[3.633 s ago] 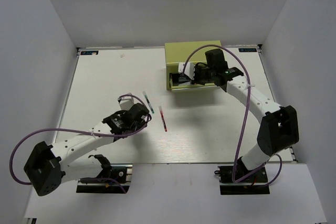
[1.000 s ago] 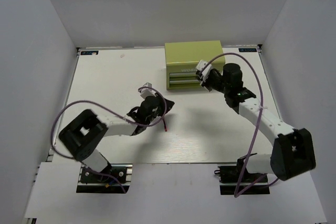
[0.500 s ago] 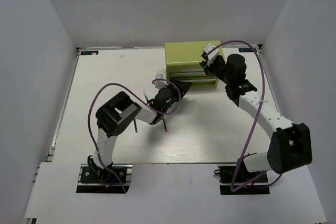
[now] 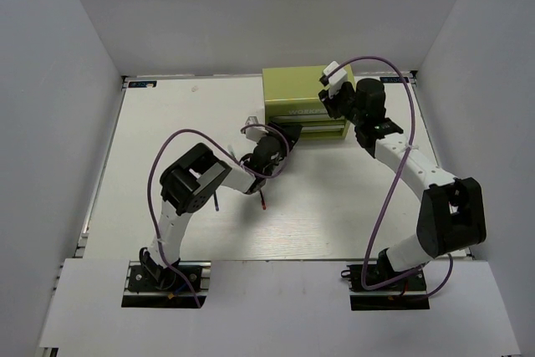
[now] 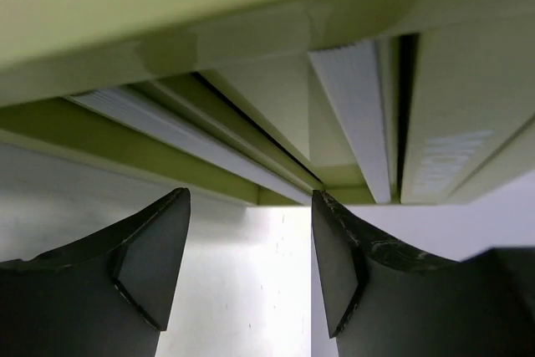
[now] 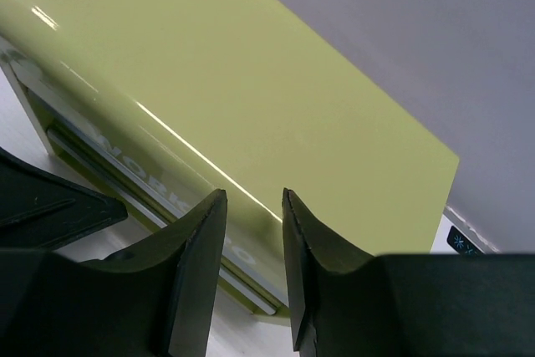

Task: Sort the stationery into containers
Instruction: Open the drawer in the storage box.

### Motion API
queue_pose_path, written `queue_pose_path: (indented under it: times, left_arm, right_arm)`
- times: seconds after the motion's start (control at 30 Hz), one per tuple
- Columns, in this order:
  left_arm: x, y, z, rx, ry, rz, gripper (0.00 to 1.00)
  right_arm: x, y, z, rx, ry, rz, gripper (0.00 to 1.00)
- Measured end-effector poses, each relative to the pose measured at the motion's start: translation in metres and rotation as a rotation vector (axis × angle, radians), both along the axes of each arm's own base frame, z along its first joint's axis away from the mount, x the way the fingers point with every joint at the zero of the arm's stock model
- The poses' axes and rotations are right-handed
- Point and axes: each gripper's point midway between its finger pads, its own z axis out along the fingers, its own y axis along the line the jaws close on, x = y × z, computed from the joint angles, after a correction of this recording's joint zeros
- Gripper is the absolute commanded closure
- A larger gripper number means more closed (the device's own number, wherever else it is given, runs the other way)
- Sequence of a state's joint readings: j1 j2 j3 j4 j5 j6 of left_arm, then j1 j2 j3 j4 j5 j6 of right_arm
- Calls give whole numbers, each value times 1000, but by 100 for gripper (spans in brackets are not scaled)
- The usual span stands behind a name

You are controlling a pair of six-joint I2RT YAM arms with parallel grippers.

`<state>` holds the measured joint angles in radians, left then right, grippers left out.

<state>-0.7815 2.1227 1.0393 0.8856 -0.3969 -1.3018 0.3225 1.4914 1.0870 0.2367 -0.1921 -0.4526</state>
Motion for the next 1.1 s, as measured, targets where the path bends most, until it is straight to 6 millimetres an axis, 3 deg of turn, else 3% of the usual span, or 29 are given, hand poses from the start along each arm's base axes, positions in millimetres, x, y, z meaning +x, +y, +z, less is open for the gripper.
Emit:
queue_pose_path:
  times: [0.33, 0.57, 0.83, 1.1]
  left_arm:
    - [18, 1, -19, -5, 14, 99, 33]
    - [25, 7, -18, -35, 15, 155, 33]
    - [27, 10, -18, -86, 19, 189, 50]
    - [30, 12, -10, -152, 15, 214, 51]
  right_arm:
    - [13, -1, -4, -2, 13, -15, 63]
    - [24, 2, -7, -32, 7, -5, 78]
    - [30, 2, -9, -66, -9, 2, 86]
    - [30, 1, -10, -87, -17, 8, 88]
